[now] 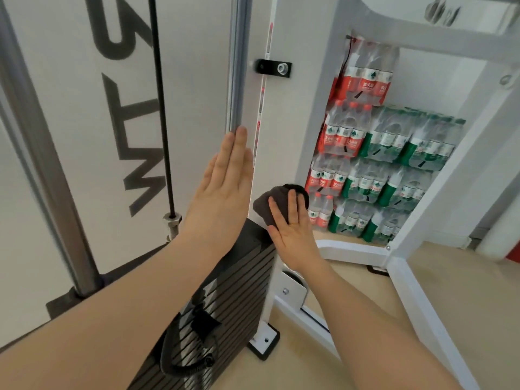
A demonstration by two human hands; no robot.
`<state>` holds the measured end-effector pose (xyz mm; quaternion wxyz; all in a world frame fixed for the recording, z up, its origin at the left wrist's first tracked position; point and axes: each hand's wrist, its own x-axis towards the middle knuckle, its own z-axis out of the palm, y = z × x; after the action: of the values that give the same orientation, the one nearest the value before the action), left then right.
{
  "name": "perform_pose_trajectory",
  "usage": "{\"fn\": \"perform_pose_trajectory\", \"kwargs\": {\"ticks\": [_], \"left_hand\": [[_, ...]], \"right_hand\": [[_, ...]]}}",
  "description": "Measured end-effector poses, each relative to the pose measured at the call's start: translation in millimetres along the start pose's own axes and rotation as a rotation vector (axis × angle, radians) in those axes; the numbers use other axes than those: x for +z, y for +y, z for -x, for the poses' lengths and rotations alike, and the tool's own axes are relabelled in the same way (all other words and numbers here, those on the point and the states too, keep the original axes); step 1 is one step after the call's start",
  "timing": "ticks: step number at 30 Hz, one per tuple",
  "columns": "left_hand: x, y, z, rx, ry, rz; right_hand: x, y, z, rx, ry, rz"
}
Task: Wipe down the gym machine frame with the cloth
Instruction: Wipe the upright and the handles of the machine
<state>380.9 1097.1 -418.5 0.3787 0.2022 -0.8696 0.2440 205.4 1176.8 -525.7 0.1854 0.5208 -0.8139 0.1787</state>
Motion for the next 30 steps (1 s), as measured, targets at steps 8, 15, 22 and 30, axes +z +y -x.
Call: {"fn": "perform_pose_trajectory", "kwargs": {"ticks": [8,15,22,30], "left_hand": [[-8,-7,13,0.023,-0.137,0.109],[-20,-6,30,0.065,-0.333,0.228],[-40,-15,71,0.208,-0.367,0.345],[-87,-46,128,0.047,-0.369,0.349]], "right_hand": [[-50,-11,-54,-0.088,0.433,0.033],[-26,-12,-15,-0.098,0.286,0.048],[-19,-22,30,0.018,0.029,-0.111],[-56,-103,75,0.122,0.212,-0.409]]}}
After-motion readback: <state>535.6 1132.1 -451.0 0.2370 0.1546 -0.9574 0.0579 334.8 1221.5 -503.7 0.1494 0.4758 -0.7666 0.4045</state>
